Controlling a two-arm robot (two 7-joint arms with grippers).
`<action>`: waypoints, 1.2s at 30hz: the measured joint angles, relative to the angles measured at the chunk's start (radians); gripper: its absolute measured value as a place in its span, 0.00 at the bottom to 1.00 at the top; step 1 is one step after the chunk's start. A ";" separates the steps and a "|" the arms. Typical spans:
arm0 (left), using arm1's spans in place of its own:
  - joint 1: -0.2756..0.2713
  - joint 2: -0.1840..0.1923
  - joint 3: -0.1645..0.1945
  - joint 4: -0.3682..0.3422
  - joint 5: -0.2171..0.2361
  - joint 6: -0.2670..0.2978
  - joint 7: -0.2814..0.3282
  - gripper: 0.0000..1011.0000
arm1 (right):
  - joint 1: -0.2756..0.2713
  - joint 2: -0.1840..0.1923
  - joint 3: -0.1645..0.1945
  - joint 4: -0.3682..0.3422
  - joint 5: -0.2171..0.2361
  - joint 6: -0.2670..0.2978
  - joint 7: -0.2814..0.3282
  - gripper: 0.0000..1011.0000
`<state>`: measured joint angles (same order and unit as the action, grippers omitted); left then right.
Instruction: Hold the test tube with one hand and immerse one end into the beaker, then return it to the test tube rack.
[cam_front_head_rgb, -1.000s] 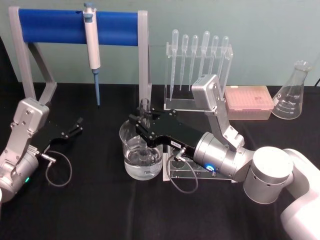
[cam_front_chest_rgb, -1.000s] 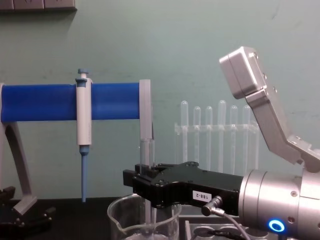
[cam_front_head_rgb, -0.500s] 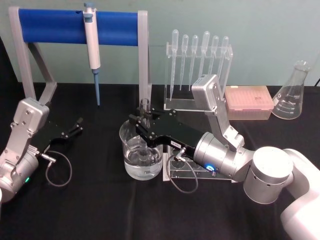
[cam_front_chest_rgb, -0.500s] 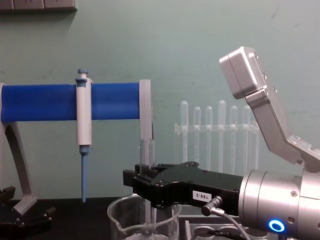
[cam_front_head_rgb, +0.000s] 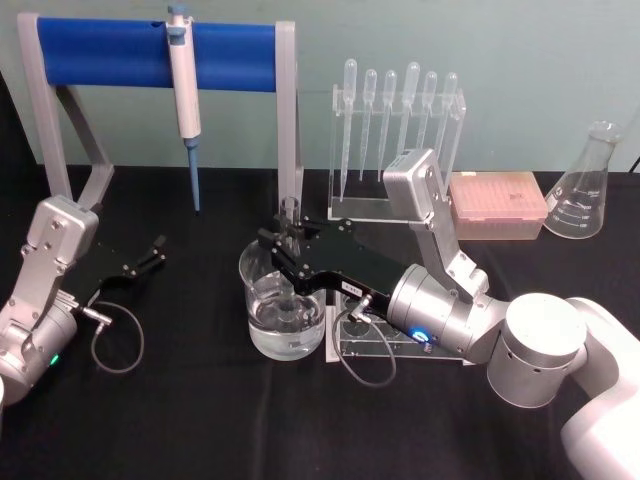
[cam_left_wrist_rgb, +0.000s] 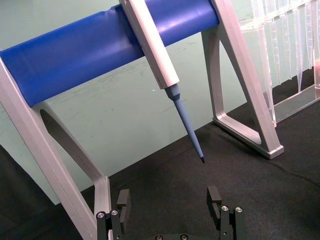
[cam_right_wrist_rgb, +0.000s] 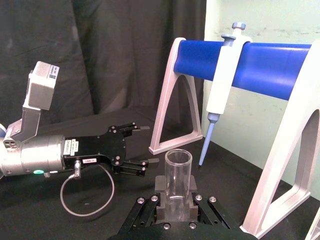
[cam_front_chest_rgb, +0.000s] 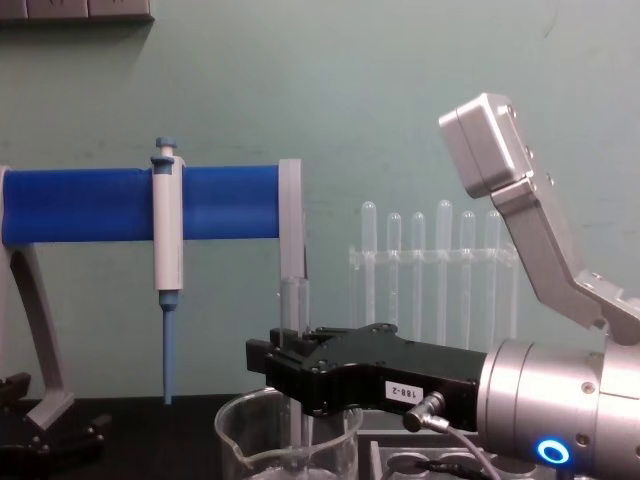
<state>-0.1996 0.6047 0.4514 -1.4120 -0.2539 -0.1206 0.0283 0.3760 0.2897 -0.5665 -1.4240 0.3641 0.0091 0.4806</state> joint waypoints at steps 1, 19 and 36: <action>0.000 0.000 0.000 0.000 0.000 0.000 0.000 0.99 | 0.000 0.000 0.000 0.000 0.000 0.000 0.000 0.24; 0.000 0.000 0.000 0.000 0.000 0.000 0.000 0.99 | 0.000 0.000 0.000 0.000 0.000 0.000 0.000 0.24; 0.000 0.000 0.000 0.000 0.000 0.000 0.000 0.99 | 0.000 0.000 0.000 0.000 0.000 0.000 0.000 0.24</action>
<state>-0.1995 0.6047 0.4514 -1.4120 -0.2539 -0.1206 0.0283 0.3760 0.2897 -0.5665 -1.4241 0.3640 0.0091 0.4806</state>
